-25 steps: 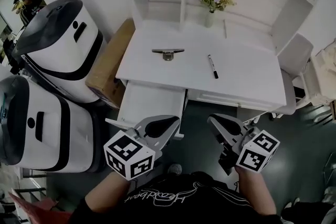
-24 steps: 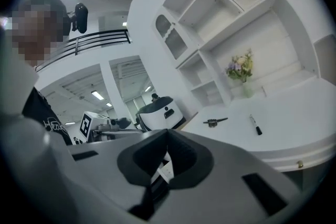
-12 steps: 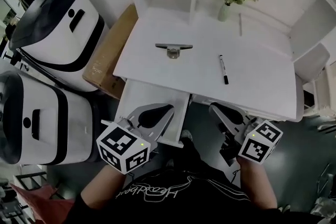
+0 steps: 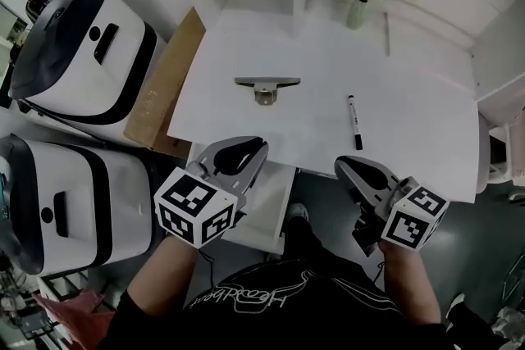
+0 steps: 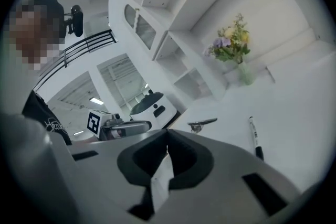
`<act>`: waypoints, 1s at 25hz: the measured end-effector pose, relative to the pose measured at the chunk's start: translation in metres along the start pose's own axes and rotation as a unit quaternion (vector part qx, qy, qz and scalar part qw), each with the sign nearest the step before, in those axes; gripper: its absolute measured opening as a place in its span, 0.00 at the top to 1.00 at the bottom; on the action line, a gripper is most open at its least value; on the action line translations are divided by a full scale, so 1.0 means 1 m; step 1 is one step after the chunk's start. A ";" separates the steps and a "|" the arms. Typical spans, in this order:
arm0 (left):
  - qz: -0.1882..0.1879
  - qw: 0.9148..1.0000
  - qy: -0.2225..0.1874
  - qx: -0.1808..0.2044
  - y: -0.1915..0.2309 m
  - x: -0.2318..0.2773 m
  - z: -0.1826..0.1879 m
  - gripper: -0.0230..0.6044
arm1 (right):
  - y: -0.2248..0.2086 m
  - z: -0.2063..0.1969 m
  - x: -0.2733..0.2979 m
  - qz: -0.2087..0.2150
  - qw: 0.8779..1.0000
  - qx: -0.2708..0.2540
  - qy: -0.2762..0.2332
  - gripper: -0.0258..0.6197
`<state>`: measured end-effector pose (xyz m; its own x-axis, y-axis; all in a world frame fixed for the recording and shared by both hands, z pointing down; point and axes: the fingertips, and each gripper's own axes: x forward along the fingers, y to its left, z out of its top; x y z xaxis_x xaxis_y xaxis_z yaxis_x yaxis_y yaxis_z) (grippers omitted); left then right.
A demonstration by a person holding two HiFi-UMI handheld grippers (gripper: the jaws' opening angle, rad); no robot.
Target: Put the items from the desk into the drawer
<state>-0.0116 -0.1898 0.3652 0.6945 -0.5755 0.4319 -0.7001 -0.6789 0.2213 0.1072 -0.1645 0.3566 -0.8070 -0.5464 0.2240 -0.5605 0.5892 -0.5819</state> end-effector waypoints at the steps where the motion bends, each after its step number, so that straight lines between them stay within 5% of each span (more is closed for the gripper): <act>1: 0.001 1.000 0.005 0.006 0.006 0.008 0.002 0.91 | -0.008 0.002 0.000 -0.002 1.000 0.004 0.001 0.95; 4: 0.009 0.999 0.023 0.028 0.026 0.030 0.003 0.77 | -0.029 0.006 0.004 -0.007 1.000 0.012 0.005 0.95; 7: 0.032 0.995 0.050 0.077 0.049 0.049 -0.003 0.75 | -0.045 0.006 0.008 -0.011 1.000 0.022 0.005 0.95; 14: 0.070 0.970 0.126 0.197 0.095 0.090 -0.028 0.69 | -0.071 -0.003 0.011 -0.023 0.999 0.044 0.013 0.95; 25: 0.104 0.879 0.218 0.411 0.138 0.138 -0.063 0.69 | -0.095 -0.018 0.003 -0.034 0.995 0.095 0.003 0.95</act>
<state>-0.0226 -0.3340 0.5099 0.3107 -0.6175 0.7226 -0.3239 -0.7835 -0.5303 0.1548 -0.2114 0.4266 -0.7695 -0.5773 0.2733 -0.5695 0.4266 -0.7026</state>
